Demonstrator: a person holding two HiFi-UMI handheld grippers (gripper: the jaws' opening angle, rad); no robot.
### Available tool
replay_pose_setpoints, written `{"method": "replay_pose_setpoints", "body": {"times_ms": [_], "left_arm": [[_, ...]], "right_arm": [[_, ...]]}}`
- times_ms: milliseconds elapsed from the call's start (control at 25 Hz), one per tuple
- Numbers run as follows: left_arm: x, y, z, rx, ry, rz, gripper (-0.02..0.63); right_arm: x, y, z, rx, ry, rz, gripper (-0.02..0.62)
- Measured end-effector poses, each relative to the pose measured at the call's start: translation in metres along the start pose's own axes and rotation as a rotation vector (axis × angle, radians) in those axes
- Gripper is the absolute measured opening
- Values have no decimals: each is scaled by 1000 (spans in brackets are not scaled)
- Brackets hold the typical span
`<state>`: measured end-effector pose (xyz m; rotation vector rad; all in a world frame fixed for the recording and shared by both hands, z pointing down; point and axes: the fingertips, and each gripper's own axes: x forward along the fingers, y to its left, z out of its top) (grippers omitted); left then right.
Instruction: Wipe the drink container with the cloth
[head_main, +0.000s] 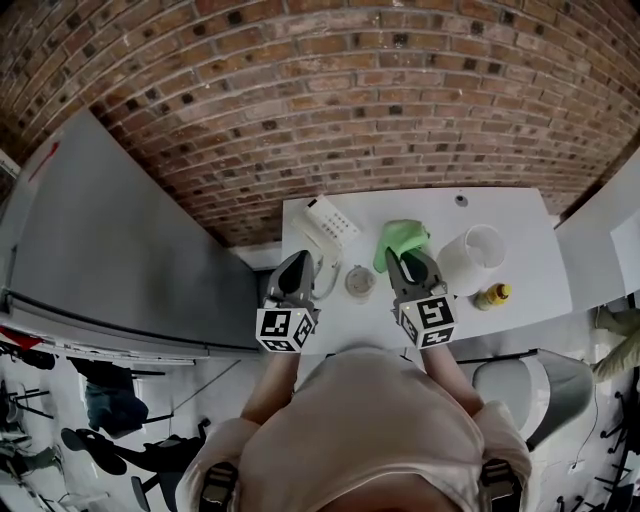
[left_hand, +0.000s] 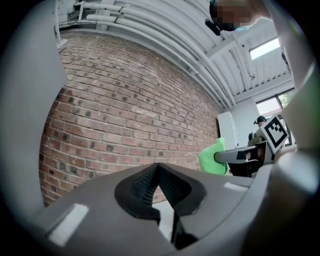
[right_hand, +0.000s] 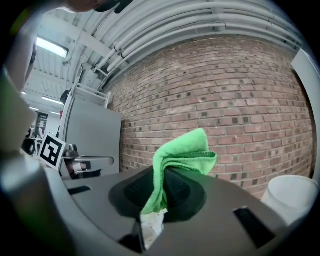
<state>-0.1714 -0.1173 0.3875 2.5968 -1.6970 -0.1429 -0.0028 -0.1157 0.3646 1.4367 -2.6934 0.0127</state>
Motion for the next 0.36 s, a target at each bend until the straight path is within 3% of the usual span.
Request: {"method": "replay_pose_setpoints", "body": {"times_ms": [360], "left_arm": [[1,1,-2,8,14,-26,11]], "right_arm": [[4,8,4,-29,-13,-15,43]]}}
